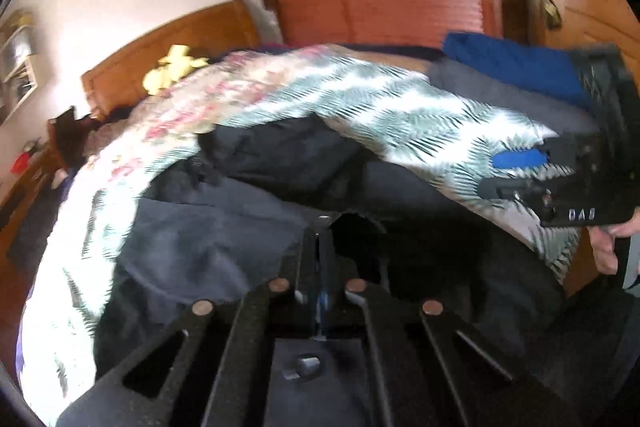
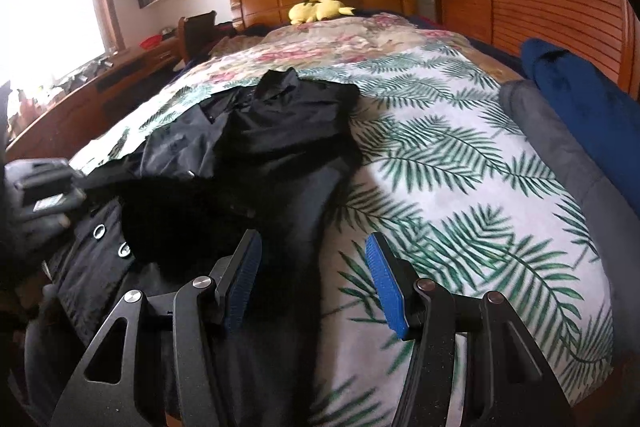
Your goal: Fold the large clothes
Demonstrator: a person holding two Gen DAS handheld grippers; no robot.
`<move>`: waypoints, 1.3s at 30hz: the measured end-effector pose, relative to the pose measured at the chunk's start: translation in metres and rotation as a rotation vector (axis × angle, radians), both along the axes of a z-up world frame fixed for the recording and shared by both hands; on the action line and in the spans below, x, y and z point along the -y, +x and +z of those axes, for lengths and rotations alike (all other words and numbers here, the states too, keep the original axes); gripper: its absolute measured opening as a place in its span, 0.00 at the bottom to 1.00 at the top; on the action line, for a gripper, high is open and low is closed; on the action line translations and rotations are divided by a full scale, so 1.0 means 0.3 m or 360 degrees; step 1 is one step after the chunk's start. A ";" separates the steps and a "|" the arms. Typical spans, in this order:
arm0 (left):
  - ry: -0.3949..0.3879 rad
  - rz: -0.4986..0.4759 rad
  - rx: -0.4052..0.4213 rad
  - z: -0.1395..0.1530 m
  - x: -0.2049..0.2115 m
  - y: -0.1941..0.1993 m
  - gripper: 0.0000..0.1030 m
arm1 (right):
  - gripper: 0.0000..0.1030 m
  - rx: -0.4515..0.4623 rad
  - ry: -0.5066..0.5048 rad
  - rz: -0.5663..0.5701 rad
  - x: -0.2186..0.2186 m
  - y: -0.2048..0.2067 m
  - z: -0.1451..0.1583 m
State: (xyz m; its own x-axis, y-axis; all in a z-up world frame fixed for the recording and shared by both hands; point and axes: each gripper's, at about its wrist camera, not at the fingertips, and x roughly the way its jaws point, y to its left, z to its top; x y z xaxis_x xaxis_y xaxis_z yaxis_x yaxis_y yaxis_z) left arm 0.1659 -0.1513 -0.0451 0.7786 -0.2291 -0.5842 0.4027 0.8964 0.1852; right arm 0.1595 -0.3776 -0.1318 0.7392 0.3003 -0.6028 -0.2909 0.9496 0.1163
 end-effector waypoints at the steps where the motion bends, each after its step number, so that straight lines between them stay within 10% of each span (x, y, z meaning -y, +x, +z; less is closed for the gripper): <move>1: -0.0017 0.0047 0.0030 0.027 -0.055 -0.003 0.00 | 0.54 0.0002 -0.0006 0.0012 -0.016 0.004 0.000; 10: -0.0124 0.0406 0.0133 0.104 -0.461 -0.006 0.00 | 0.54 -0.0007 -0.0056 0.0093 -0.149 0.052 -0.007; 22: -0.0064 0.0778 -0.0006 -0.116 -0.783 0.039 0.00 | 0.54 -0.0029 -0.0131 0.0176 -0.311 0.111 -0.039; 39: -0.0385 0.0571 -0.0143 -0.164 -0.846 -0.020 0.09 | 0.54 -0.0013 -0.0190 0.0264 -0.465 0.157 -0.091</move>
State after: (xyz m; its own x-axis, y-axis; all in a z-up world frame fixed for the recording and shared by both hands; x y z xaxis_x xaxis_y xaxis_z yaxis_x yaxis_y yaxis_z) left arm 0.1600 0.1024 -0.0944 0.7823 -0.0922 -0.6160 0.0630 0.9956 -0.0690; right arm 0.2066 -0.2381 -0.1591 0.6807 0.3436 -0.6470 -0.4440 0.8960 0.0088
